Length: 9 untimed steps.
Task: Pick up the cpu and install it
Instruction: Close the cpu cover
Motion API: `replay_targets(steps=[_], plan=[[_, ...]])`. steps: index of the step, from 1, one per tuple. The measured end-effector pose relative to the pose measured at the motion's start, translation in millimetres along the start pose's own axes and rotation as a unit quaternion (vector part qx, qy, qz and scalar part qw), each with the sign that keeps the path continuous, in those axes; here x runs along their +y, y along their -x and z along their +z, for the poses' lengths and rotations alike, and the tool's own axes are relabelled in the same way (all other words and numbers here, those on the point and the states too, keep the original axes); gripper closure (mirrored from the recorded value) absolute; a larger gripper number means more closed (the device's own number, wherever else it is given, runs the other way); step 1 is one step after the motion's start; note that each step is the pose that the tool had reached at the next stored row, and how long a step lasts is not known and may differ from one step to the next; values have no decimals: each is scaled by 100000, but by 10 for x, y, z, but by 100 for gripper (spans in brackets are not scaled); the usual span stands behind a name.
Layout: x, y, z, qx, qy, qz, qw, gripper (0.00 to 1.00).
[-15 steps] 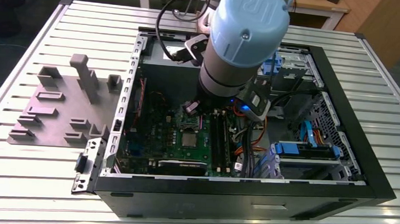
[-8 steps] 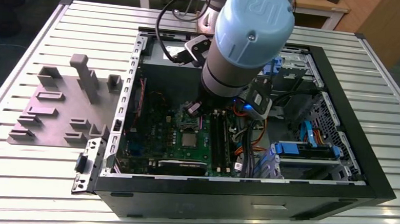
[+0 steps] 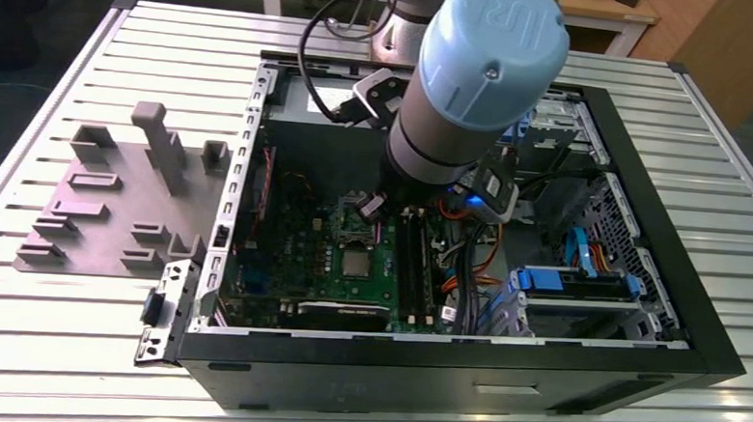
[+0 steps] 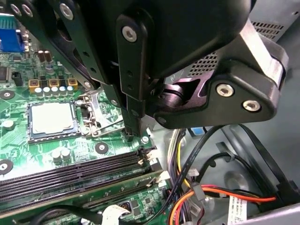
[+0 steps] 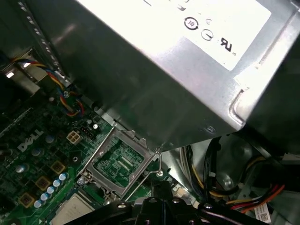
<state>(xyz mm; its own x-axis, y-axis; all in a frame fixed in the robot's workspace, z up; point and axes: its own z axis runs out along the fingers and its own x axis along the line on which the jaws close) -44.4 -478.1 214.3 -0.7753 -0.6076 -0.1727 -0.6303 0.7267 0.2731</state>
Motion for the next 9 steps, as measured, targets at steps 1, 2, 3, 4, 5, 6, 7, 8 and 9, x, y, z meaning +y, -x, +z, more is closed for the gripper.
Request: replay_targets(steps=[1,2,3,4,5,6,7,8,9], plan=[[-4,5,0,15,21,-82,100000,89],[-10,11,1,20,43,-122,100000,89],[-15,19,3,4,58,-132,100000,89],[-17,26,5,7,54,-128,100000,89],[-15,32,8,7,57,-121,100000,89],[-13,39,13,-4,65,-118,100000,89],[-10,45,18,-17,72,-121,100000,89],[-7,48,21,3,96,-193,100000,89],[-6,49,24,82,155,-493,99999,89]])
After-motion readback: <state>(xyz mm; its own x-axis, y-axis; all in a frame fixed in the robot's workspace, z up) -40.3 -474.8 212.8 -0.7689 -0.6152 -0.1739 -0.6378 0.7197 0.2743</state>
